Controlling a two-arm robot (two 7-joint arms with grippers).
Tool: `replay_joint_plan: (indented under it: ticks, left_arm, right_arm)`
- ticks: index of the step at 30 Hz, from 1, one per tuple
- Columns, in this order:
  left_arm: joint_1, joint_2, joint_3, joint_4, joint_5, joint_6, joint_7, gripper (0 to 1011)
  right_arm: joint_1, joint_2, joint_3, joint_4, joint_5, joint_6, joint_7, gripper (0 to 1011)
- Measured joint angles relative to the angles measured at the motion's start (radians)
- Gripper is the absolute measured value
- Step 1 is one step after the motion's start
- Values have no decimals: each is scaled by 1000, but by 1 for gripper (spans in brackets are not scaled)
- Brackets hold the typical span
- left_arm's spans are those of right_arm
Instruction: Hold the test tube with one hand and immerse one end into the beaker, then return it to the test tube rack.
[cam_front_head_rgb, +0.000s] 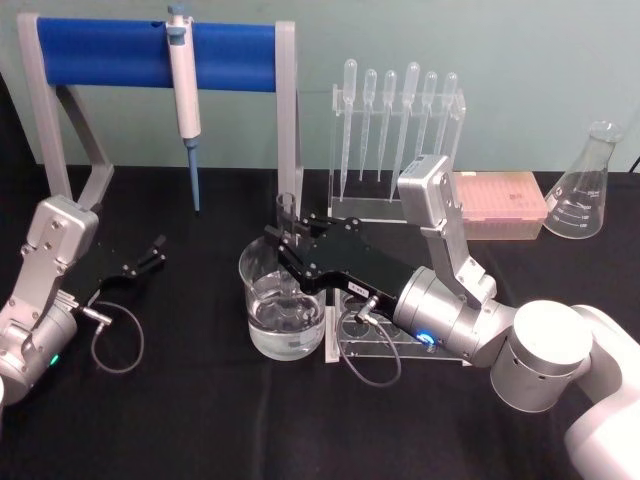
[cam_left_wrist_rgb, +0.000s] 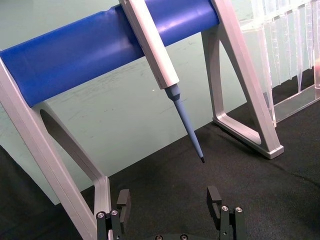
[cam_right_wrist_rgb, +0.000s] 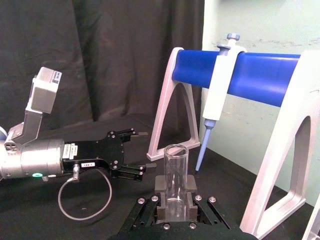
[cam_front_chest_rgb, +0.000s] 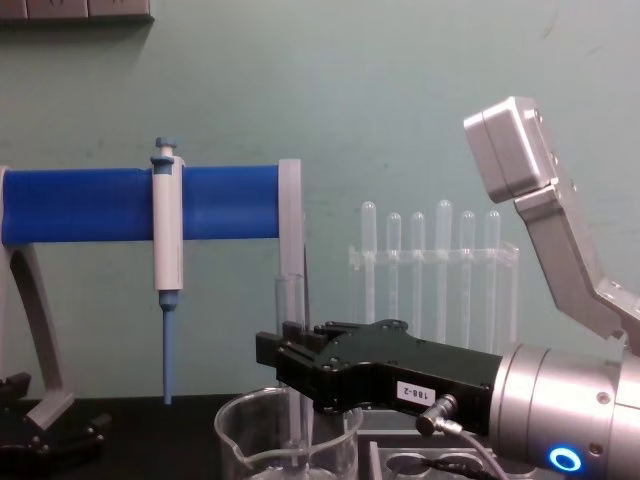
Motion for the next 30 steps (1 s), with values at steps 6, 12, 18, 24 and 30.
replay_joint_plan:
  ticks: [6, 12, 18, 24, 30]
  left_arm:
    - [0, 0, 0, 0, 0, 0, 0, 1000]
    - [0, 0, 0, 0, 0, 0, 0, 1000]
    - [0, 0, 0, 0, 0, 0, 0, 1000]
    - [0, 0, 0, 0, 0, 0, 0, 1000]
    - [0, 0, 0, 0, 0, 0, 0, 1000]
  right_arm:
    - [0, 0, 0, 0, 0, 0, 0, 224]
    - [0, 0, 0, 0, 0, 0, 0, 224]
    - [0, 0, 0, 0, 0, 0, 0, 224]
    - [0, 0, 0, 0, 0, 0, 0, 224]
    - [0, 0, 0, 0, 0, 0, 0, 224]
